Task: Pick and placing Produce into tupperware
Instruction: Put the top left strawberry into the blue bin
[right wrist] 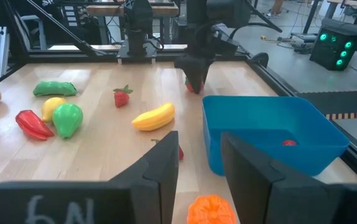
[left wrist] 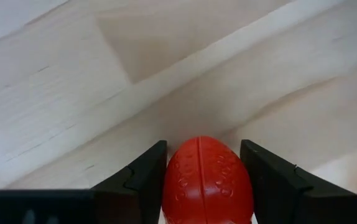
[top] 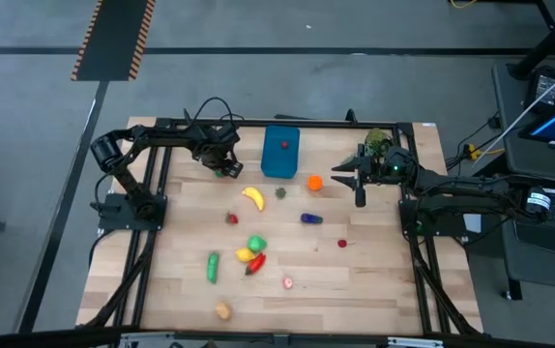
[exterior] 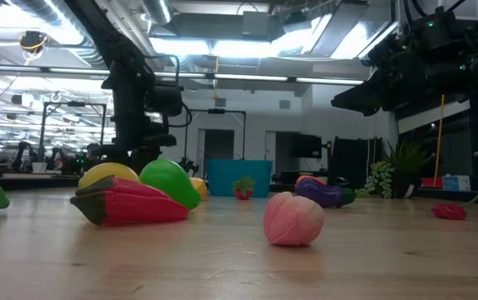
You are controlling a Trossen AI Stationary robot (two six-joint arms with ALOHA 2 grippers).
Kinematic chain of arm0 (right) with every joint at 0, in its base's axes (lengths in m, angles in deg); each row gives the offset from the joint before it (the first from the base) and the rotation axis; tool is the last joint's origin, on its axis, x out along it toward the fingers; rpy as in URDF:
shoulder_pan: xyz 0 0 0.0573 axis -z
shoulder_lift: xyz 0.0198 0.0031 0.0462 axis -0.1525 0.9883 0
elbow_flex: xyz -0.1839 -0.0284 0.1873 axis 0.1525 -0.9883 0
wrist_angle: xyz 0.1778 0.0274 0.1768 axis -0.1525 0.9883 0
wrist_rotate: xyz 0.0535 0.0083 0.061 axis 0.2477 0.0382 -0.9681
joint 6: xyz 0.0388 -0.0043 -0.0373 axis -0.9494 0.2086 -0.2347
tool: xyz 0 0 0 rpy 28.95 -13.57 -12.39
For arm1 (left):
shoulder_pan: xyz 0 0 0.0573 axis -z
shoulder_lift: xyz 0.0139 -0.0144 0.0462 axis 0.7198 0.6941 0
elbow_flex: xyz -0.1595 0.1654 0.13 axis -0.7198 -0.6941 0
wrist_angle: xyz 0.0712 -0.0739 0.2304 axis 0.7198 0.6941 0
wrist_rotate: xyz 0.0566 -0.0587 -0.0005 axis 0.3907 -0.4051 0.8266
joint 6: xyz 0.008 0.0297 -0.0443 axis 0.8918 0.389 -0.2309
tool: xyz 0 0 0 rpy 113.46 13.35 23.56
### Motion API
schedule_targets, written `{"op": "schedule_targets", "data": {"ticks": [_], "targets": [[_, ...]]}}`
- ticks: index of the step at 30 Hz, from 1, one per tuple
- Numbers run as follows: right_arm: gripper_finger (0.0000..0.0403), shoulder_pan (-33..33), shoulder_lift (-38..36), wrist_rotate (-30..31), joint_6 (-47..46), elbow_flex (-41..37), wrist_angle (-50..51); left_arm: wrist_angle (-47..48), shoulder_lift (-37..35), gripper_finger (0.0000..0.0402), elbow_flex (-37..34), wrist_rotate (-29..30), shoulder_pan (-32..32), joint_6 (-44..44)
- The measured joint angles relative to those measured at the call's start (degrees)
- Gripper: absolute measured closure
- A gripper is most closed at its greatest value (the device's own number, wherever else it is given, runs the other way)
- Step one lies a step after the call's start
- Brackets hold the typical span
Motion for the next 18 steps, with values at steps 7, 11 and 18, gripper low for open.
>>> {"op": "schedule_targets", "data": {"ticks": [7, 11, 18], "targets": [[0.0280, 0.0, 0.0, 0.0, 0.0, 0.0, 0.1, -1.5, -5.7, 0.0227, 0.0, -0.1, 1.1, 1.3], [0.0280, 0.0, 0.0, 0.0, 0.0, 0.0, 0.5, -1.9, -9.9, 0.0227, 0.0, 0.1, 2.4, 2.2], [0.0280, 0.0, 0.0, 0.0, 0.0, 0.0, 0.9, -4.2, -19.7, 0.0227, 0.1, 0.4, 5.0, 2.7]]}}
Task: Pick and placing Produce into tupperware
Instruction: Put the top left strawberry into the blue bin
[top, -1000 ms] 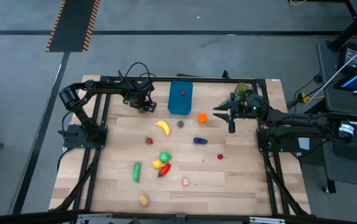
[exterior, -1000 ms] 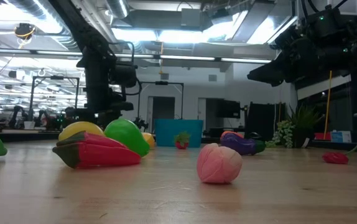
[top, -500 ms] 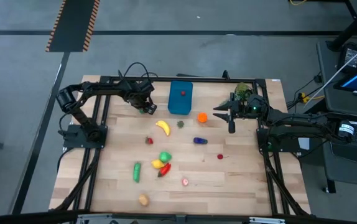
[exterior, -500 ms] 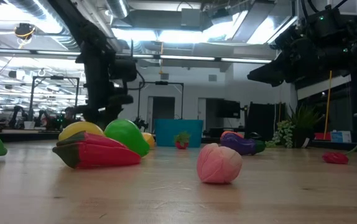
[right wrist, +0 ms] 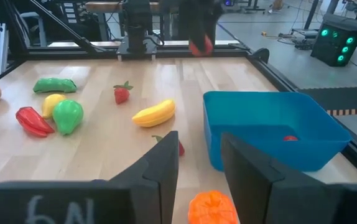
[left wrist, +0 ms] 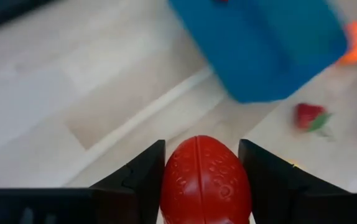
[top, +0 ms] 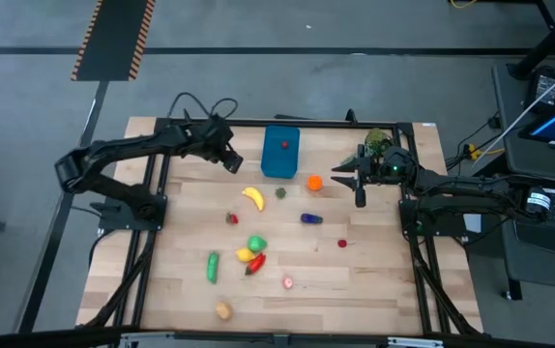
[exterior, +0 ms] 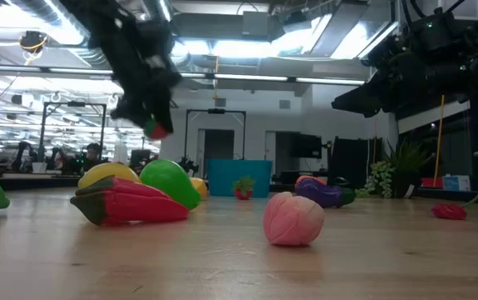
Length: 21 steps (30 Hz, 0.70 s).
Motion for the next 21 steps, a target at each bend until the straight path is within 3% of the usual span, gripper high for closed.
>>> {"op": "schedule_targets", "data": {"ticks": [10, 21], "targets": [[0.0280, 0.0, 0.0, 0.0, 0.0, 0.0, 1.6, -0.8, -13.0, 0.0227, 0.0, 11.7, 8.8, 0.1], [0.0280, 0.0, 0.0, 0.0, 0.0, 0.0, 3.0, -1.0, -14.6, 0.0227, -2.8, 29.3, 23.6, -5.7]]}}
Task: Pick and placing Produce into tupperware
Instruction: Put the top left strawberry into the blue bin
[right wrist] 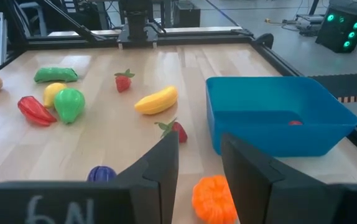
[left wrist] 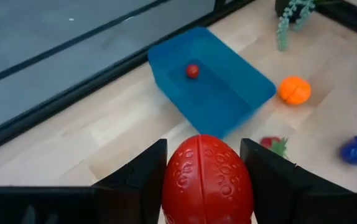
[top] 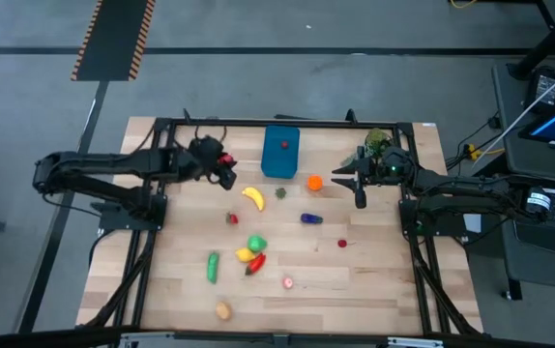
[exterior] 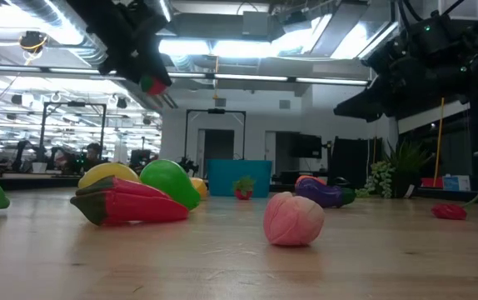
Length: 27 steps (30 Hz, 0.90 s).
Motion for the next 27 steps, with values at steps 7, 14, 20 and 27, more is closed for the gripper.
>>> {"op": "schedule_targets", "data": {"ticks": [7, 14, 20, 27], "targets": [[0.0280, 0.0, 0.0, 0.0, 0.0, 0.0, 0.5, -11.6, 0.0, 0.0227, -6.7, 8.2, 10.0, -1.7], [0.0280, 0.0, 0.0, 0.0, -0.1, 0.0, 0.4, -29.4, 0.0, 0.0227, -14.9, 9.8, 15.7, 2.7], [0.0280, 0.0, 0.0, 0.0, -0.1, 0.0, 0.4, -47.0, 0.0, 0.0227, -22.6, 7.1, 17.6, 8.8], [0.0280, 0.0, 0.0, 0.0, 0.0, 0.0, 0.4, -60.5, 0.0, 0.0226, -26.9, -8.2, 16.1, 16.2]]}}
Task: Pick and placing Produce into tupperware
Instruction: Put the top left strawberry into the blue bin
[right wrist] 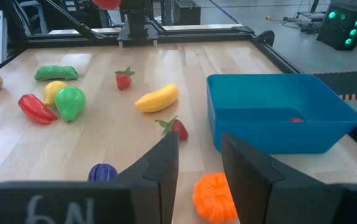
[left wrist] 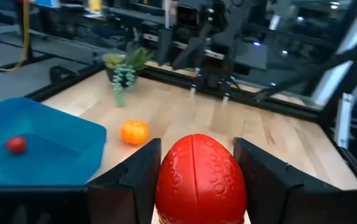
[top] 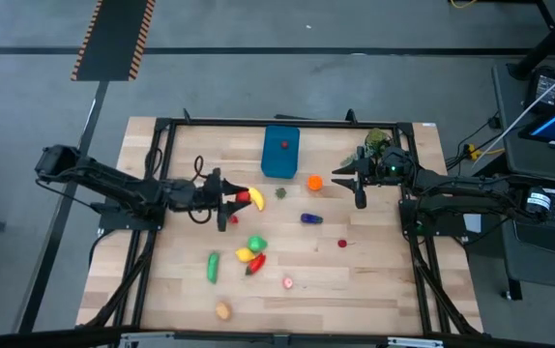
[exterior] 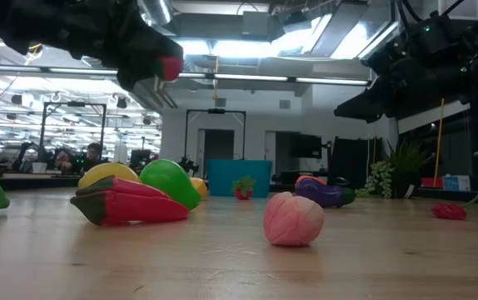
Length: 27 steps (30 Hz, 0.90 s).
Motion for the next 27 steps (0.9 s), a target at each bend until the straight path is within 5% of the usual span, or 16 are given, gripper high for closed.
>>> {"op": "schedule_targets", "data": {"ticks": [15, 27], "targets": [[0.0280, 0.0, 0.0, 0.0, -0.1, 0.0, 0.0, 0.0, 0.0, 0.0228, -0.4, -21.5, -8.9, 2.7], [0.0280, 0.0, 0.0, 0.0, 0.1, 0.0, 0.0, 0.5, 0.1, 0.0227, -0.4, -29.6, -15.8, 3.0]]}}
